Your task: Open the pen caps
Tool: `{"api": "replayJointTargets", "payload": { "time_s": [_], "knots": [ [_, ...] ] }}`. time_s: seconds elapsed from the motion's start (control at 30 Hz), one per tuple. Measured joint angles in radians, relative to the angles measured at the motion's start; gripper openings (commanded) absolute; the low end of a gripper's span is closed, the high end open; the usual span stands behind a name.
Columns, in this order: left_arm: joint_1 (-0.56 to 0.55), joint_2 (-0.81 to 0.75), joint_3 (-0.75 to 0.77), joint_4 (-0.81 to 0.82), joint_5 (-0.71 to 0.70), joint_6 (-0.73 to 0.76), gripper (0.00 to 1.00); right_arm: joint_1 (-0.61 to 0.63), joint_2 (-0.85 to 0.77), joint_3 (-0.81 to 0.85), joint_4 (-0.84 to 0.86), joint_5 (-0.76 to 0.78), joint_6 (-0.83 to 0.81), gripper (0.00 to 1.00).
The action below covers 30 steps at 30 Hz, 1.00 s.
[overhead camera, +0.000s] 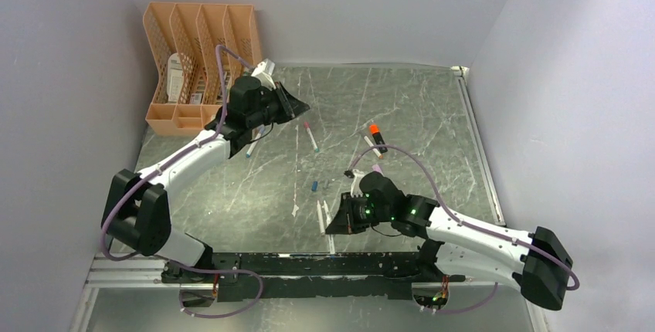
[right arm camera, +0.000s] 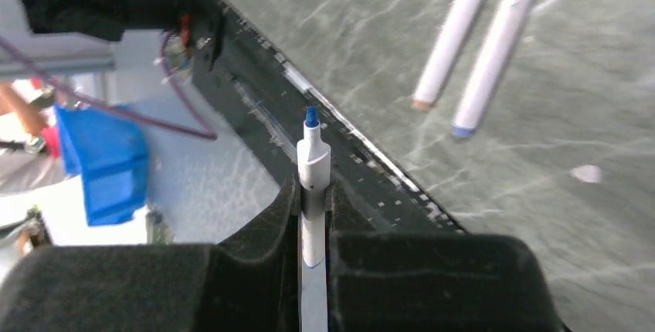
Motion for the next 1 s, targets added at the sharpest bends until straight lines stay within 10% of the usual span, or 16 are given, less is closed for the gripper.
{"api": "replayJointTargets", "payload": {
  "time_s": [0.5, 1.0],
  "knots": [
    [-0.1, -0.328, -0.295, -0.159, 0.066, -0.024, 0.07, -0.021, 0.437, 0.304, -0.278, 0.366, -0.192, 0.0],
    [-0.123, -0.395, -0.346, -0.207, 0.055, -0.034, 0.07, -0.055, 0.55, 0.333, -0.246, 0.354, -0.263, 0.1]
  ]
}}
